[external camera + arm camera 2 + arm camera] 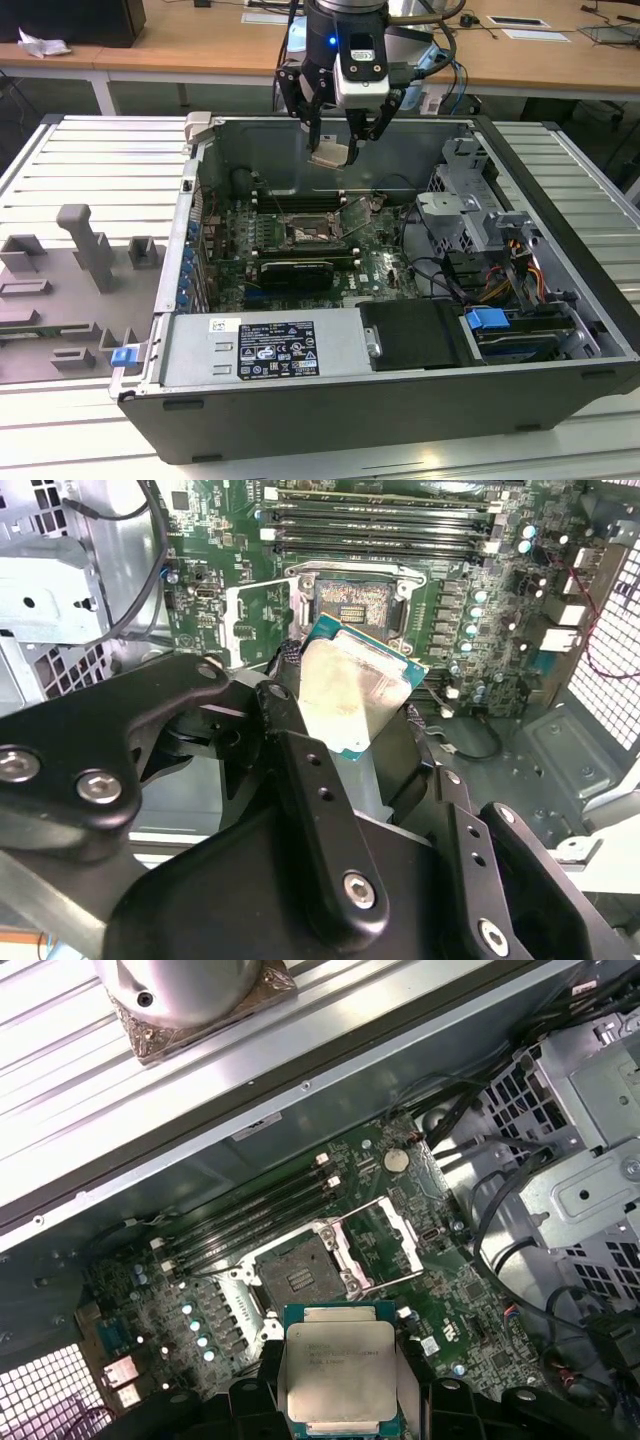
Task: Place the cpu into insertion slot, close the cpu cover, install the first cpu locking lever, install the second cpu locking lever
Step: 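Place the cpu into insertion slot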
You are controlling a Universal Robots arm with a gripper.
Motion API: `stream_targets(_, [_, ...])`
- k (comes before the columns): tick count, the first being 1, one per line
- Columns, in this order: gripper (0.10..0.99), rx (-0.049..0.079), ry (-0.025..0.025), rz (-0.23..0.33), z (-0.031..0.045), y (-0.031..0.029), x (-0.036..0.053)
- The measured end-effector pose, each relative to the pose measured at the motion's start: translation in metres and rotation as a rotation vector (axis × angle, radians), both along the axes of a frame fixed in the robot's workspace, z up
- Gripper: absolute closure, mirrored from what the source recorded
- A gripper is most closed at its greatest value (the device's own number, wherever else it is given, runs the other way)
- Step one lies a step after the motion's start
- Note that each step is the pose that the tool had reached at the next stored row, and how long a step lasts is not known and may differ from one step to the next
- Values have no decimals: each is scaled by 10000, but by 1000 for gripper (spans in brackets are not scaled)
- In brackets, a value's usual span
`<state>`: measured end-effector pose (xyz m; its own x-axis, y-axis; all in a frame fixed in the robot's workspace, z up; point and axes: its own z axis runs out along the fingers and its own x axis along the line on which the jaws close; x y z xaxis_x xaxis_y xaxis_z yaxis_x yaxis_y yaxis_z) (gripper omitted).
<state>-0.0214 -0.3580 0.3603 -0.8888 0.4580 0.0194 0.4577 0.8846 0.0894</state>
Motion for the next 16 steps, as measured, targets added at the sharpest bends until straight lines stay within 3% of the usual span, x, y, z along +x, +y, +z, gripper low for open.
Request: stream_targets(16, [557, 0, 0, -652, -1, 0, 0])
